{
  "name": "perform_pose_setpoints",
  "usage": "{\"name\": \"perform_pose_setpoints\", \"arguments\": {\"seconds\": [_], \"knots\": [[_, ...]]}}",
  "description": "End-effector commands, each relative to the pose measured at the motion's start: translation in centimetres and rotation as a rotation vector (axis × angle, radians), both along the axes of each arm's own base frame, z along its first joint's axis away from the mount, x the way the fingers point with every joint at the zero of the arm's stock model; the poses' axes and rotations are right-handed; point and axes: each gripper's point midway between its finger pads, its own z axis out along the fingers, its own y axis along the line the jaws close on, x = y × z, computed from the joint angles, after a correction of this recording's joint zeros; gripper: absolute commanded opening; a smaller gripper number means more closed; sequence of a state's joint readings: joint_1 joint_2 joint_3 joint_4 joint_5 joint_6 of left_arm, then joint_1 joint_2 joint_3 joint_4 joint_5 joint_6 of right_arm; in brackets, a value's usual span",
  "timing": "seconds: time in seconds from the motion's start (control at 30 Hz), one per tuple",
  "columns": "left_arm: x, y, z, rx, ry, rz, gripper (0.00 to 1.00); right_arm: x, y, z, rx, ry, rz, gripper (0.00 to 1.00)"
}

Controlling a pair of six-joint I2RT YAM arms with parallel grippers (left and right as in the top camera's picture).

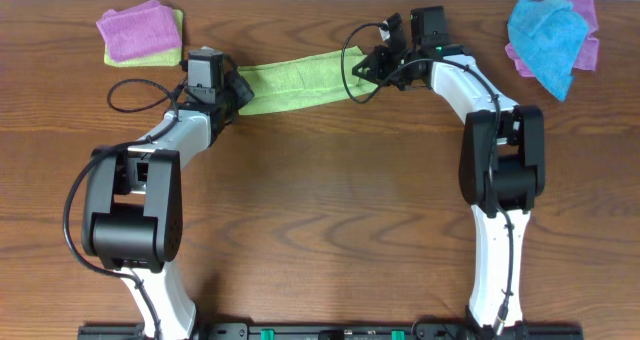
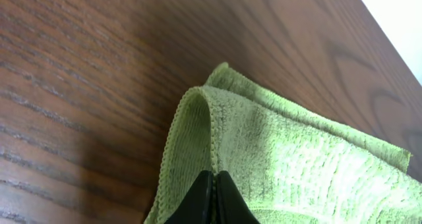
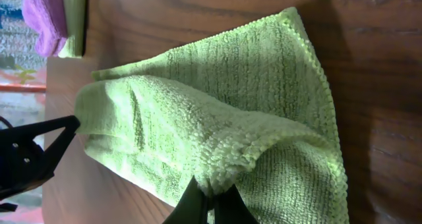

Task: Fold the cloth
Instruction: 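Lift the lower edge with both grippers and fold it up over the top, then press the folded strip down with both grippers and release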

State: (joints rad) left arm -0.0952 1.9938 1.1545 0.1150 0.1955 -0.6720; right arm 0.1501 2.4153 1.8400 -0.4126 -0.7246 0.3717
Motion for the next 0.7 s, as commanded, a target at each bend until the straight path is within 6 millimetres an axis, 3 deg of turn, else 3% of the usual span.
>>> {"name": "perform_pose_setpoints", "arguments": {"seconds": [0.0,0.23,0.27,0.3,0.33,0.37,0.4,0.43,0.5,0.53,0.67], "knots": [[0.3,0.1,0.0,0.013,0.0,-0.016,0.06,0.3,-0.2,-0.6,0.004,0.014,-0.007,0.01],[0.3,0.2,0.0,0.034,-0.005,-0.026,0.06,0.3,-0.9,-1.2,-0.04,0.02,-0.024,0.01],[0.3,0.2,0.0,0.034,-0.005,-0.026,0.06,0.4,-0.9,-1.2,-0.039,0.017,-0.024,0.09],[0.3,0.2,0.0,0.034,-0.005,-0.026,0.06,0.4,-0.9,-1.2,-0.039,0.016,-0.024,0.31],[0.3,0.2,0.0,0.034,-0.005,-0.026,0.06,0.4,-0.9,-1.2,-0.039,0.015,-0.025,0.46],[0.3,0.2,0.0,0.034,-0.005,-0.026,0.06,0.4,-0.9,-1.2,-0.039,0.015,-0.025,0.53],[0.3,0.2,0.0,0.034,-0.005,-0.026,0.09,0.4,-1.0,-1.2,-0.039,0.016,-0.027,0.68],[0.3,0.2,0.0,0.033,-0.005,-0.025,0.14,0.5,-1.2,-1.1,-0.037,0.016,-0.03,0.77],[0.4,0.2,0.1,0.033,-0.008,-0.025,0.31,0.5,-1.4,-1.0,-0.028,0.018,-0.03,0.77],[0.4,0.2,0.1,0.033,-0.009,-0.025,0.33,0.5,-1.4,-0.8,-0.02,0.018,-0.027,0.77],[0.5,0.2,0.4,0.031,-0.016,-0.025,0.82,0.7,-2.1,0.0,0.007,0.014,-0.03,0.79]]}}
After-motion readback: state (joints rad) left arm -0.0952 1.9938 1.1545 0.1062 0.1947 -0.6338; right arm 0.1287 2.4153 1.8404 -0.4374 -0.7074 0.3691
